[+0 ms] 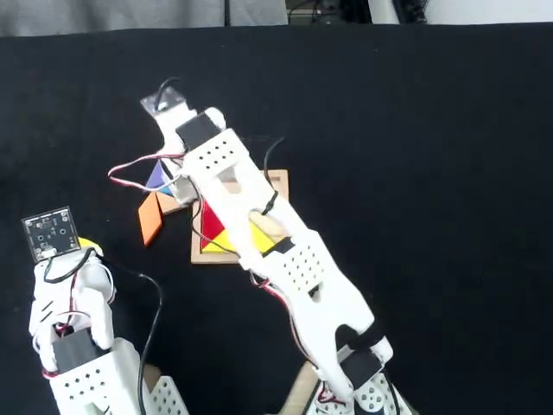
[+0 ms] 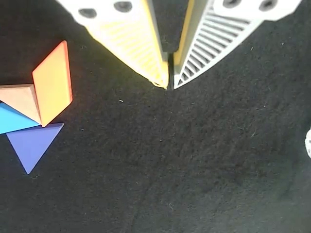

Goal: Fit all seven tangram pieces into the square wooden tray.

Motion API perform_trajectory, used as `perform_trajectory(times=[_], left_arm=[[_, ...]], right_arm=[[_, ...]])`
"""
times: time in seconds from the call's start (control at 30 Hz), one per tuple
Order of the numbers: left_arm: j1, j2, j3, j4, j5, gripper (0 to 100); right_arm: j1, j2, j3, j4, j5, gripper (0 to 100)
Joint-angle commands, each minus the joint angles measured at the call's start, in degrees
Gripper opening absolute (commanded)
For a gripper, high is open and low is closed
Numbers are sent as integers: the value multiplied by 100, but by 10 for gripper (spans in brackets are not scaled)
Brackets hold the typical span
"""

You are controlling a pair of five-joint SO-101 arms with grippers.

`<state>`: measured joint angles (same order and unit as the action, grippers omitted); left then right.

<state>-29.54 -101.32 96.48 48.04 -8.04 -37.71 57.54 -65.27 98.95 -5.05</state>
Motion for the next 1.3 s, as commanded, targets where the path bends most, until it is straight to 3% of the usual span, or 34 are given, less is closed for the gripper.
perform_trajectory(times=[0.0, 0.33, 0.73, 1.0, 1.27], left_arm=[[75, -18, 110, 18, -9, 33], [75, -18, 110, 18, -9, 33], [75, -18, 110, 18, -9, 33], [75, -18, 110, 18, -9, 33], [75, -18, 110, 18, -9, 33]], right_arm=[[97, -145, -514, 202, 9, 11], [914, 92, -409, 185, 18, 11], [466, 813, -453, 211, 18, 11], [914, 321, -338, 229, 9, 11], [1020, 22, 1068, 229, 18, 11]])
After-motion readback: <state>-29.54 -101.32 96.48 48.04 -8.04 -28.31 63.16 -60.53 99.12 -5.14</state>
